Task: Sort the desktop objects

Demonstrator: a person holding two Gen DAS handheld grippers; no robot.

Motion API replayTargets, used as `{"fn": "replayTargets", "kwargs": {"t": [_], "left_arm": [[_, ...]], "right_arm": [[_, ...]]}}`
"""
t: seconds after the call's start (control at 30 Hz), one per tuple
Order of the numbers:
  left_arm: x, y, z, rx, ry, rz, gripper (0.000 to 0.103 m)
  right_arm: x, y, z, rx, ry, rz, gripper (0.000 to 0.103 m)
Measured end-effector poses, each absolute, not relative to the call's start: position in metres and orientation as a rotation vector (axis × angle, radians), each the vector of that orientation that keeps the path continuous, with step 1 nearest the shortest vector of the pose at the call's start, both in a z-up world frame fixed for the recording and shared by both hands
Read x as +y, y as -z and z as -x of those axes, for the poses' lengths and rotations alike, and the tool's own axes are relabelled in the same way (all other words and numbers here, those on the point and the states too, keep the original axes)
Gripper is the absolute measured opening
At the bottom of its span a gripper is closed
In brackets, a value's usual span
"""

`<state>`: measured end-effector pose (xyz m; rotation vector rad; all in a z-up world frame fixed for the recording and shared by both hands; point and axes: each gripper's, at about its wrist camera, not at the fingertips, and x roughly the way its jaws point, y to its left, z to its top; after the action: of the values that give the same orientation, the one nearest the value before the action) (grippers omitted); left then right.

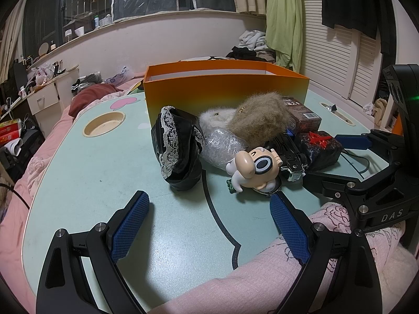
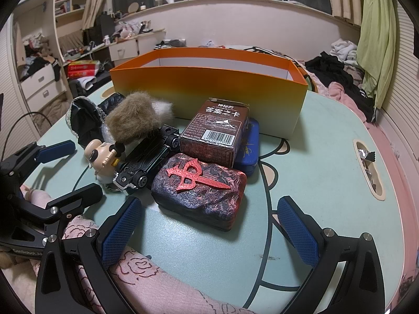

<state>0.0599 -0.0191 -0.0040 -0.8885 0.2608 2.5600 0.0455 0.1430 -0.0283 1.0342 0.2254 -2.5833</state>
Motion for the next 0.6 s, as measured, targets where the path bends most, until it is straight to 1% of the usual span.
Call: {"fn": "replayTargets", "kwargs": {"t": [0.6], "left_arm": [[-0.0187, 0.0041, -0.0604, 0.249, -2.578, 0.897, 0.093]], "right_arm": [[0.1443, 0.0286, -0.0478, 0.226, 2.582, -1.035, 0.103]]}}
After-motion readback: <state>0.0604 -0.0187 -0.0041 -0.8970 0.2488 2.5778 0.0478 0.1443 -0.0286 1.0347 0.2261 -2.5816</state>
